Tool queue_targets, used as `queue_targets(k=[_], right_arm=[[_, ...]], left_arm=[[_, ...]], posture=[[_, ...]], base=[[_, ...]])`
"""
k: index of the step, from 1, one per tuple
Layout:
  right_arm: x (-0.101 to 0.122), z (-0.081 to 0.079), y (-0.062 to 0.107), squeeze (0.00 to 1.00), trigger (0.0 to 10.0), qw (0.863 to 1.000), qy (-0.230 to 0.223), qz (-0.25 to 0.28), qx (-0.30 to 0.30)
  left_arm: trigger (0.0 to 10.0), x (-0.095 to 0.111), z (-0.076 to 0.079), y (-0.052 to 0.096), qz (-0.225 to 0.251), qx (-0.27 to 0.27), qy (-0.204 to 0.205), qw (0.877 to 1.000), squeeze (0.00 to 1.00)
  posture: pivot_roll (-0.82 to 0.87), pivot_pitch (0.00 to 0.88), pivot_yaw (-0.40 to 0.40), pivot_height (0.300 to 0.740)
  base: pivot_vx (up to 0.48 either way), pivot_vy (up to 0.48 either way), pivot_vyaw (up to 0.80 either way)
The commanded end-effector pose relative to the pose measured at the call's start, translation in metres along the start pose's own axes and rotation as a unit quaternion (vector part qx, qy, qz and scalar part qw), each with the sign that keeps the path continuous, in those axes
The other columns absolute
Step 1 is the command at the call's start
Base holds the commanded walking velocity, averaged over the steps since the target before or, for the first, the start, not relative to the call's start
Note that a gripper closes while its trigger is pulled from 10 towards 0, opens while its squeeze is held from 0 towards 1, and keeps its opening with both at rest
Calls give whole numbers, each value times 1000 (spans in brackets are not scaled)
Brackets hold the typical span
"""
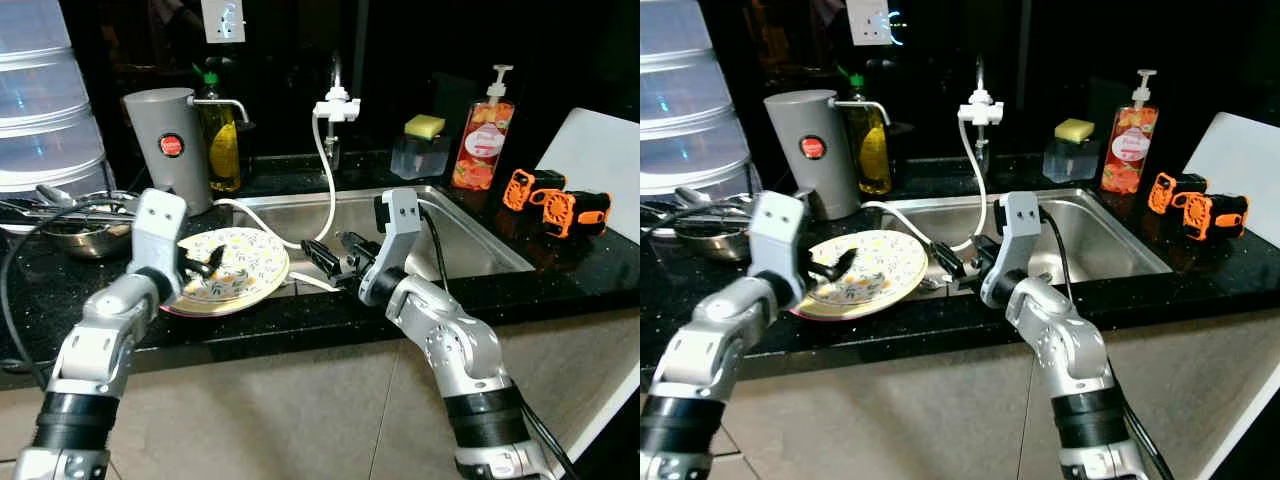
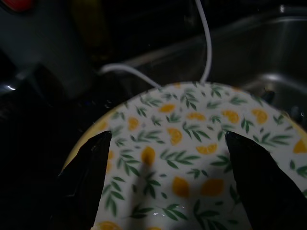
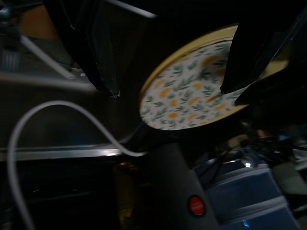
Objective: Kitchen organization
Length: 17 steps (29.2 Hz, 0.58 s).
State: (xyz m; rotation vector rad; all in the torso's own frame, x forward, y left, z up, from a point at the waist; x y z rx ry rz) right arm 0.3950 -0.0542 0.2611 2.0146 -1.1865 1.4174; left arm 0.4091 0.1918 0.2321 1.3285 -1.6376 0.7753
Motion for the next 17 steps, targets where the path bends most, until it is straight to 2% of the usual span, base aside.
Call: queue_targets(k=[1, 5, 8, 11, 12, 16, 17], right_arm=[[3, 6, 3, 0, 10000, 1000, 10, 12, -16], [10, 34, 8, 0, 10000, 996, 14, 26, -83], [10, 42, 10, 0, 10000, 994, 12, 27, -104], [11, 45, 9, 0, 10000, 993, 10, 28, -113], [12, 44, 6, 0, 10000, 993, 9, 28, -114], [13, 40, 3, 0, 10000, 994, 9, 30, -108], [13, 37, 2, 0, 10000, 994, 9, 30, -105]], left_arm=[[10000, -5, -3, -4, -11, 1, -2, 1000, 0], [10000, -24, -26, -3, -52, 44, 4, 998, 0], [10000, -36, -38, -2, -75, 62, 8, 995, 0], [10000, -45, -40, -1, -89, 58, 13, 994, 0], [10000, -59, -40, -2, -106, 52, 21, 993, 0], [10000, -63, -39, -5, -108, 40, 38, 993, 0], [10000, -67, -37, -7, -115, 30, 61, 991, 0]], posture=[[45, 22, 37, 740], [31, 42, 51, 740], [33, 51, 52, 740], [38, 60, 52, 740], [44, 74, 53, 740], [44, 81, 51, 740], [48, 85, 51, 740]], base=[[0, 0, 0], [0, 0, 0], [0, 0, 0], [0, 0, 0], [0, 0, 0], [0, 0, 0], [0, 0, 0]])
Point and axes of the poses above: a point about 5 cm out from each wrist's last joint towards the gripper, its own y axis pointing back from the gripper into the wrist, its own x axis along the axis of the wrist's last joint, z = x × y, the point moved 6 cm from there along -y, pointing out of the wrist towards the gripper, and after that the axes turned 15 degrees about -y, right-handed, at the moved point
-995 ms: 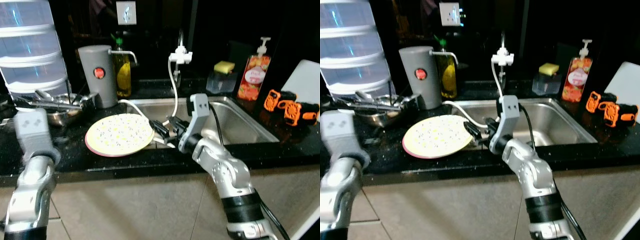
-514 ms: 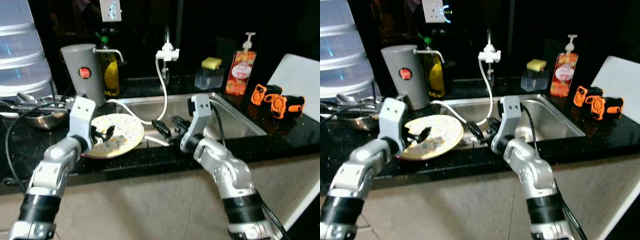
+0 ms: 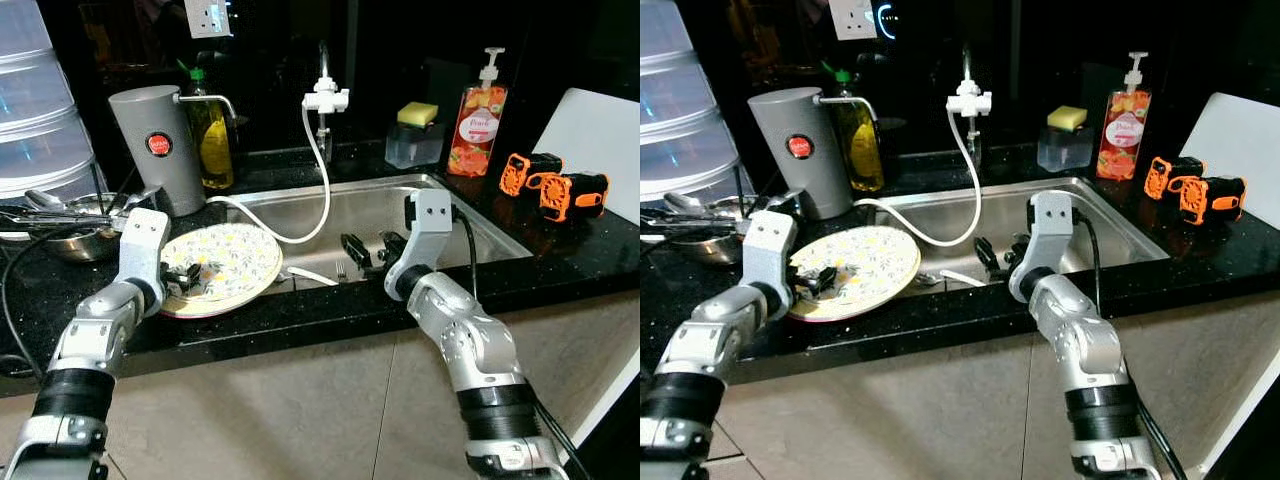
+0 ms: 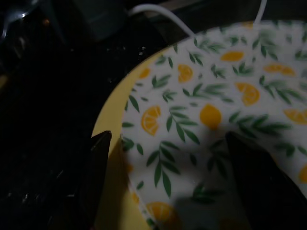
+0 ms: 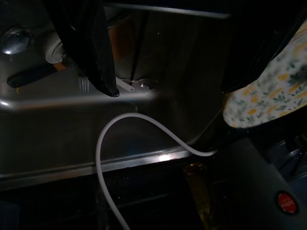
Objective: Kitchen organization
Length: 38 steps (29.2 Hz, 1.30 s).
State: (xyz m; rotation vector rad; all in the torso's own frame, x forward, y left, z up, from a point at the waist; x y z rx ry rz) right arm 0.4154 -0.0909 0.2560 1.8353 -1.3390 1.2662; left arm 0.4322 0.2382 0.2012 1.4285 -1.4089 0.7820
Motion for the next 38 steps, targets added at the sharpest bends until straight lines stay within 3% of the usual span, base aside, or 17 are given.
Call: queue_targets(k=[1, 3, 4, 10, 16, 22, 24, 28, 33, 38], right_arm=[[0, -7, -3, 0, 10000, 1000, 2, 3, 7], [0, -8, -3, 0, 10000, 1000, 2, 3, 8], [0, -8, -3, 0, 10000, 1000, 3, 3, 9], [2, -7, -2, 0, 10000, 1000, 5, 5, 5], [2, -14, -4, 0, 10000, 1000, 7, 3, 19], [2, -20, -7, 0, 10000, 1000, 7, 4, 30], [3, -21, -7, 0, 10000, 999, 7, 4, 33], [3, -23, -8, 0, 10000, 999, 10, 3, 37], [4, -24, -9, 0, 10000, 999, 11, 3, 41], [2, -33, -14, 0, 10000, 998, 11, 0, 56]], left_arm=[[10000, -34, 1, 0, -61, -27, 37, 997, 0], [10000, -42, 5, 0, -77, -39, 36, 996, 0], [10000, -59, 17, 5, -104, -70, 6, 992, 0], [10000, -79, 36, 19, -123, -140, -29, 982, 0], [10000, -99, 55, 38, -143, -205, -34, 968, 0], [10000, -109, 50, 43, -157, -190, -8, 969, 0], [10000, -106, 45, 45, -151, -179, -2, 972, 0], [10000, -89, 30, 53, -129, -145, 52, 980, 0], [10000, -94, 32, 71, -132, -147, 77, 977, 0], [10000, -101, 35, 66, -136, -133, 122, 974, 0]], posture=[[48, 85, 51, 740], [48, 85, 51, 740], [36, 92, 58, 740], [26, 94, 66, 740], [35, 87, 64, 740], [42, 78, 55, 740], [42, 77, 53, 740], [47, 70, 50, 740], [54, 67, 46, 740], [76, 60, 30, 740]], base=[[0, 0, 0], [0, 0, 0], [0, 0, 0], [0, 0, 0], [0, 0, 0], [0, 0, 0], [0, 0, 0], [0, 0, 0], [0, 0, 0], [0, 0, 0]])
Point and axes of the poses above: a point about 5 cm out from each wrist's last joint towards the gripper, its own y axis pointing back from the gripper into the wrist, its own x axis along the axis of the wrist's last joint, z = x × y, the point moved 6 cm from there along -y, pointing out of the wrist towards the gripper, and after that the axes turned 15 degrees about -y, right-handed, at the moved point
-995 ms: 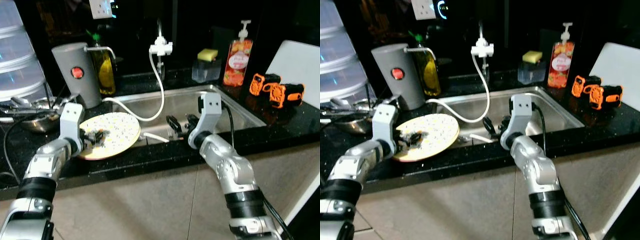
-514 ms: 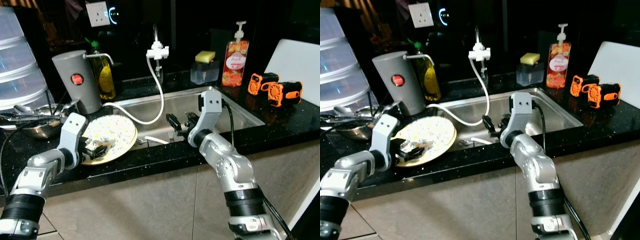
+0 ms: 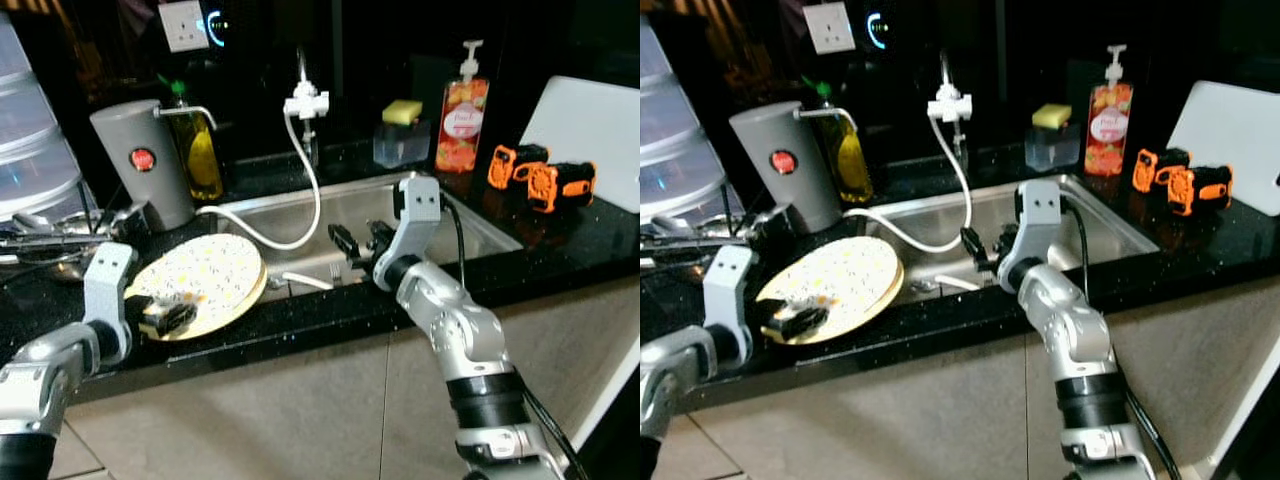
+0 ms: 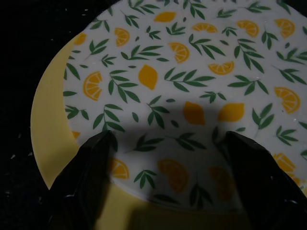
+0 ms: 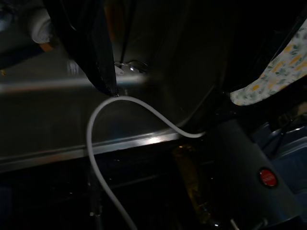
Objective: Kitchen organization
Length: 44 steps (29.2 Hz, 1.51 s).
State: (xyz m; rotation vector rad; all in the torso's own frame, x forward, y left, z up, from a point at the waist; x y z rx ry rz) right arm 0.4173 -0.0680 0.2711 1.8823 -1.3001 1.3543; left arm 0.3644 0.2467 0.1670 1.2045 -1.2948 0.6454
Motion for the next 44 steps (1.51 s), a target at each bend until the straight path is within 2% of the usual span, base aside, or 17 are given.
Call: queue_targets(k=[1, 3, 5, 7, 8, 10, 13, 16, 19, 26, 29, 32, 33, 35, 36, 41, 44], right_arm=[[-2, -11, -4, 0, 10000, 1000, 6, -2, 18], [-2, -22, -6, 0, 10000, 999, 11, -6, 43], [-2, -25, -7, 0, 10000, 999, 12, -7, 48], [-18, -47, -7, 0, 10000, 993, 5, -51, 103], [-18, -47, -7, 0, 10000, 993, 5, -51, 103], [-37, -60, -9, 0, 10000, 988, -6, -91, 126], [-67, -66, -20, 0, 10000, 983, -55, -146, 97], [-79, -72, -29, 0, 10000, 980, -86, -163, 75], [-88, -74, -36, 0, 10000, 980, -90, -173, 49], [-98, -79, -43, 0, 10000, 979, -92, -183, 22], [-95, -82, -47, 0, 10000, 977, -117, -178, 15], [-89, -92, -49, 0, 10000, 974, -146, -168, 34], [-78, -111, -49, 0, 10000, 969, -176, -154, 80], [-74, -117, -48, 0, 10000, 966, -186, -150, 97], [-69, -130, -45, 0, 10000, 959, -202, -151, 129], [-71, -141, -42, 0, 10000, 954, -206, -160, 148], [-92, -149, -37, 0, 10000, 956, -172, -188, 144]], left_arm=[[10000, -58, 11, -3, -96, -8, 72, 993, 0], [10000, -55, 6, -4, -93, 8, 95, 991, 0], [10000, -55, 5, -3, -93, 11, 98, 991, 0], [10000, -60, 4, -1, -105, 16, 98, 989, 0], [10000, -60, 4, -1, -105, 16, 98, 989, 0], [10000, -63, 4, 0, -112, 16, 95, 989, 0], [10000, -60, 4, -3, -111, 15, 86, 990, 0], [10000, -57, 3, -6, -108, 15, 82, 991, 0], [10000, -54, 2, -8, -108, 16, 79, 991, 0], [10000, -53, 2, -8, -110, 15, 73, 991, 0], [10000, -53, 1, -7, -111, 15, 71, 991, 0], [10000, -54, 1, -7, -113, 14, 69, 991, 0], [10000, -54, 1, -7, -114, 15, 68, 991, 0], [10000, -53, 0, -8, -113, 15, 67, 991, 0], [10000, -52, 0, -8, -112, 16, 67, 991, 0], [10000, -51, -1, -9, -112, 15, 65, 992, 0], [10000, -51, 0, -9, -112, 13, 63, 992, 0]], posture=[[76, 58, 28, 740], [73, 55, 29, 740], [73, 55, 29, 740], [65, 55, 35, 740], [65, 55, 35, 740], [56, 53, 39, 740], [53, 50, 42, 740], [51, 50, 44, 740], [47, 55, 49, 740], [47, 57, 53, 740], [52, 64, 49, 740], [52, 64, 47, 740], [53, 67, 45, 740], [53, 67, 45, 740], [52, 68, 47, 740], [50, 68, 51, 740], [48, 69, 53, 740]], base=[[0, 0, 0], [0, 0, 0], [0, 0, 0], [0, 0, 0], [0, 0, 0], [0, 0, 0], [0, 0, 0], [0, 0, 0], [0, 0, 0], [0, 0, 0], [0, 0, 0], [0, 0, 0], [0, 0, 0], [0, 0, 0], [0, 0, 0], [0, 0, 0], [0, 0, 0]])
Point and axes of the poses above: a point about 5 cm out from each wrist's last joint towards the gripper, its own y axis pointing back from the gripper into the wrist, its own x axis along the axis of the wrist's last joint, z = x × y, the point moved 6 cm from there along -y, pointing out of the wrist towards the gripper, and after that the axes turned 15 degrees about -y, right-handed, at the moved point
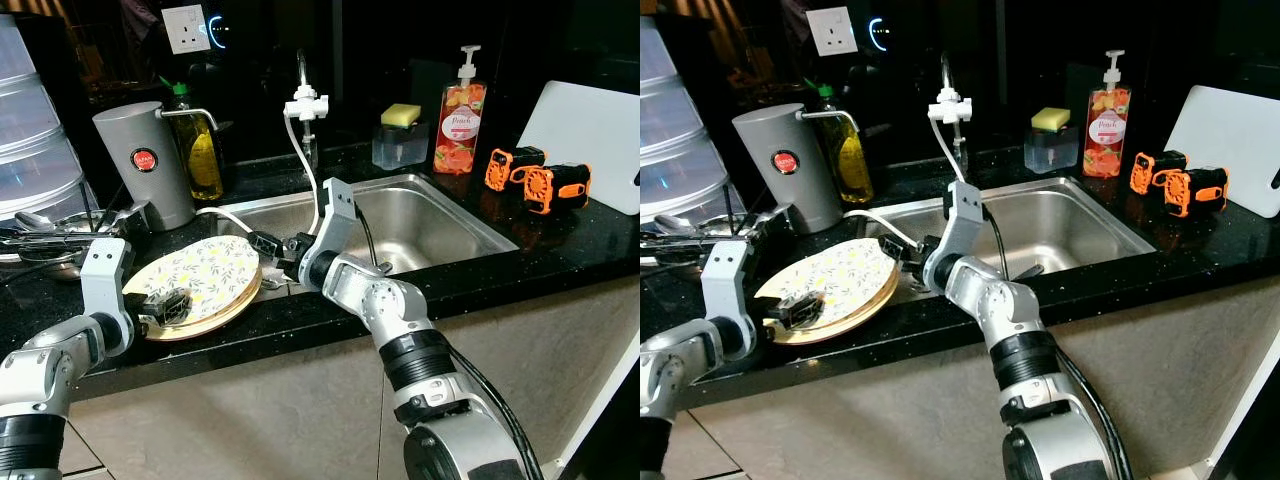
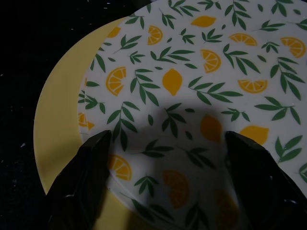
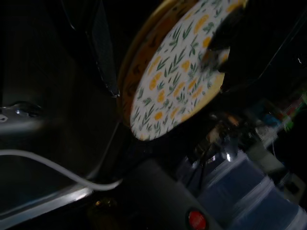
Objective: Kitchen organization
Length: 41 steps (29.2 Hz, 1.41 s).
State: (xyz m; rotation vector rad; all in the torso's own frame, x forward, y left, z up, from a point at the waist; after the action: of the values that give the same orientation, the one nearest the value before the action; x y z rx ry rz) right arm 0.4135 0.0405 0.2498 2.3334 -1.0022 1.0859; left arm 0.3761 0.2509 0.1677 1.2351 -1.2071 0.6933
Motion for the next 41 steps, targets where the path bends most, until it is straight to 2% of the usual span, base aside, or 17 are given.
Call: queue_targets(k=[1, 6, 11, 15, 20, 24, 29, 31, 32, 33, 34, 35, 36, 37, 38, 39, 41], right_arm=[[-53, -54, -19, 0, 10000, 997, -11, -60, 51], [-64, -44, -22, 0, 10000, 997, -7, -70, 21], [-69, -53, -22, 0, 10000, 996, -7, -81, 32], [-75, -50, -24, 0, 10000, 996, -10, -88, 16], [-94, -73, -22, 0, 10000, 990, -5, -125, 67], [-105, -79, -22, 0, 10000, 987, 1, -141, 76], [-115, -97, -17, 0, 10000, 980, -14, -164, 114], [-117, -98, -16, 0, 10000, 980, -15, -166, 112], [-118, -97, -17, 0, 9725, 980, -19, -166, 109], [-118, -97, -17, 0, 8941, 980, -25, -165, 106], [-117, -97, -17, 0, 7569, 980, -32, -164, 106], [-114, -99, -18, 0, 4510, 981, -37, -159, 108], [-113, -100, -18, 0, 4510, 981, -39, -156, 110], [-109, -102, -19, 0, 1922, 981, -44, -149, 114], [-106, -104, -19, 0, 1922, 982, -46, -145, 116], [-104, -106, -19, 0, 353, 981, -49, -142, 120], [-102, -110, -19, 0, 0, 981, -50, -140, 127]], left_arm=[[10000, -54, 5, -1, -97, -10, 27, 995, 0], [10000, -54, 6, -1, -97, -11, 28, 995, 0], [10000, -56, 6, 0, -99, -11, 30, 995, 0], [10000, -57, 6, 0, -100, -11, 29, 994, 0], [10000, -60, 6, 2, -105, -11, 29, 994, 0], [10000, -59, 5, 2, -105, -11, 28, 994, 0], [10000, -59, 5, 2, -107, -11, 26, 994, 0], [10000, -59, 5, 2, -107, -10, 26, 994, 0], [10000, -60, 5, 2, -108, -10, 26, 994, 0], [10000, -61, 5, 3, -109, -10, 26, 994, 0], [10000, -61, 5, 3, -110, -10, 26, 994, 0], [10000, -62, 5, 3, -110, -10, 26, 994, 0], [10000, -62, 5, 3, -111, -10, 26, 993, 0], [10000, -63, 5, 3, -111, -10, 26, 993, 0], [10000, -63, 5, 3, -112, -10, 26, 993, 0], [10000, -63, 5, 3, -112, -10, 26, 993, 0], [10000, -63, 5, 3, -112, -10, 25, 993, 0]], posture=[[49, 70, 53, 740], [47, 74, 48, 740], [46, 81, 48, 740], [44, 85, 48, 740], [43, 95, 56, 740], [45, 101, 55, 740], [49, 112, 50, 740], [49, 112, 50, 740], [51, 116, 47, 740], [51, 116, 47, 740], [51, 116, 47, 740], [52, 117, 45, 740], [52, 117, 45, 740], [52, 117, 45, 740], [52, 117, 45, 740], [52, 117, 45, 740], [55, 112, 45, 740]], base=[[0, 0, 0], [0, 0, 0], [0, 0, 0], [0, 0, 0], [0, 0, 0], [0, 0, 0], [0, 0, 0], [0, 0, 0], [0, 0, 0], [0, 0, 0], [0, 0, 0], [0, 0, 0], [0, 0, 0], [0, 0, 0], [0, 0, 0], [0, 0, 0], [0, 0, 0]])
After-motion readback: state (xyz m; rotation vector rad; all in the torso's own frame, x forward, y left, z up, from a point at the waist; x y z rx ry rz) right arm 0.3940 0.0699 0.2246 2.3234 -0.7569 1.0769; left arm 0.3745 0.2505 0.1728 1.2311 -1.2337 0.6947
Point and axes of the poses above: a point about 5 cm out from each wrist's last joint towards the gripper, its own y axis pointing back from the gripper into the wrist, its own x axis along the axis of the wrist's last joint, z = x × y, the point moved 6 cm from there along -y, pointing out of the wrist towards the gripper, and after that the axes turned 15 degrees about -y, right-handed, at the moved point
